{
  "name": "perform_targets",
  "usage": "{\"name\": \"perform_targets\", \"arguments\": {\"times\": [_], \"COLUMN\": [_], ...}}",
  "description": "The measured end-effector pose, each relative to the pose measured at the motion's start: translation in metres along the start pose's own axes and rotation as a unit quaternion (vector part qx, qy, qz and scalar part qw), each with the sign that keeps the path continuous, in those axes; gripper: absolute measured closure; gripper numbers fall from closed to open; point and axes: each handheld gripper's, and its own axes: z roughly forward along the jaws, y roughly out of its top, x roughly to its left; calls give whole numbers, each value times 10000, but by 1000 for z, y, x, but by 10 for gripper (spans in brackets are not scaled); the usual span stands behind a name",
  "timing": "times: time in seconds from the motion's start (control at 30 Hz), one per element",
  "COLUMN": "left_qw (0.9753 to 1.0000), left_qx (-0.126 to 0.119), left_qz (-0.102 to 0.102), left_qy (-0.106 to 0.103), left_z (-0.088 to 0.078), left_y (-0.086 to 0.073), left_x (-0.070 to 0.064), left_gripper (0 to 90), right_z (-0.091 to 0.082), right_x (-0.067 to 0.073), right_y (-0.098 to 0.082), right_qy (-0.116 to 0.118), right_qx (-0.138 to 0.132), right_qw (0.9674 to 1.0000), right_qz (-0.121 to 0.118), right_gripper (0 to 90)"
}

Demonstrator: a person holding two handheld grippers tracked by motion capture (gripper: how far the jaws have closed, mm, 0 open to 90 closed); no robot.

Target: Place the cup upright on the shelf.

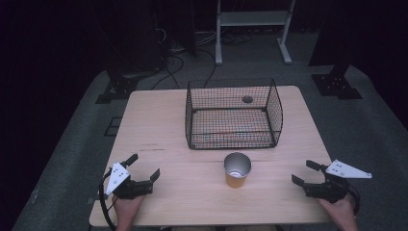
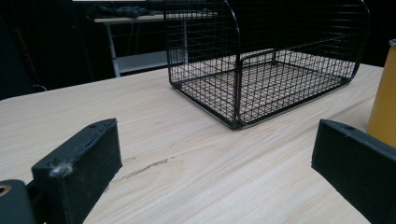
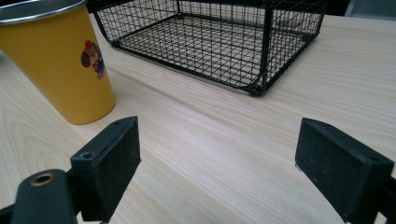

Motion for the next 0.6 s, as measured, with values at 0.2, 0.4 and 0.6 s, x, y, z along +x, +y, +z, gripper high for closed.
{"name": "perform_targets", "arguments": {"times": [0.2, 0.4, 0.6], "left_qw": [10000, 10000, 10000], "left_qx": [-3, -3, -14], "left_qz": [-8, 7, 3], "left_qy": [4, -16, -17], "left_z": [-1, -1, -1], "left_y": [0, 0, 0], "left_x": [1, 0, 0], "left_gripper": [9, 8, 8], "right_z": [4, 7, 10], "right_x": [2, 6, 12], "right_y": [4, 10, 13], "right_qy": [45, 118, 175], "right_qx": [30, 22, 81], "right_qw": [10000, 9999, 9997], "right_qz": [-18, -41, -135], "right_gripper": [128, 128, 127]}}
